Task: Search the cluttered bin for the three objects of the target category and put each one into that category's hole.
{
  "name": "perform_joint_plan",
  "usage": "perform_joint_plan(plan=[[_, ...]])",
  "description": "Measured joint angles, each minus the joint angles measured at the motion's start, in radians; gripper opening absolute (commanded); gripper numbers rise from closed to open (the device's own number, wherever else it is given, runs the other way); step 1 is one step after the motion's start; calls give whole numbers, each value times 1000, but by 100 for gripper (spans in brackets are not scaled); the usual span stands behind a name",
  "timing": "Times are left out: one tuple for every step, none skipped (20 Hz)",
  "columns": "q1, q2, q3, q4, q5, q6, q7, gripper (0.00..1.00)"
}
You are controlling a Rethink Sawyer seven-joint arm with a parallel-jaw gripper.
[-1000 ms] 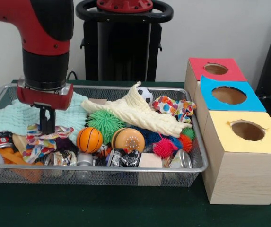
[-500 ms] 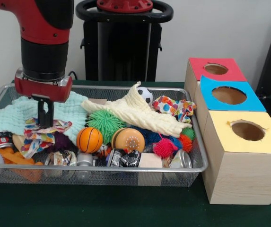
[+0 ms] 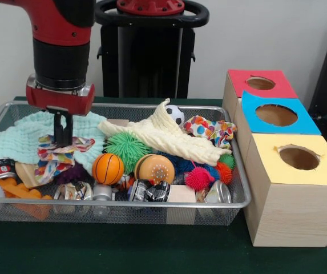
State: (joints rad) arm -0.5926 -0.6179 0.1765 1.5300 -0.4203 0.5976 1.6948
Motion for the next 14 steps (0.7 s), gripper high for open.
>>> perform_joint_plan(plan=[[3, -6, 0, 6, 4, 2, 0, 0], [6, -13, 0, 12, 9, 5, 0, 0], [8, -19, 0, 17, 13, 6, 0, 0], [11, -25, 0, 22, 18, 8, 0, 0], [18, -39, 0, 33, 28, 12, 0, 0], [20, -44, 0, 36, 33, 14, 0, 0], [22, -48, 0, 38, 37, 15, 0, 0], [24, -52, 0, 40, 40, 17, 0, 0], [29, -62, 0, 44, 51, 18, 0, 0], [32, -66, 0, 45, 57, 18, 0, 0], [33, -67, 0, 46, 60, 18, 0, 0], [36, -70, 0, 46, 64, 18, 0, 0], [40, -72, 0, 46, 69, 18, 0, 0], [45, -74, 0, 46, 73, 18, 0, 0]])
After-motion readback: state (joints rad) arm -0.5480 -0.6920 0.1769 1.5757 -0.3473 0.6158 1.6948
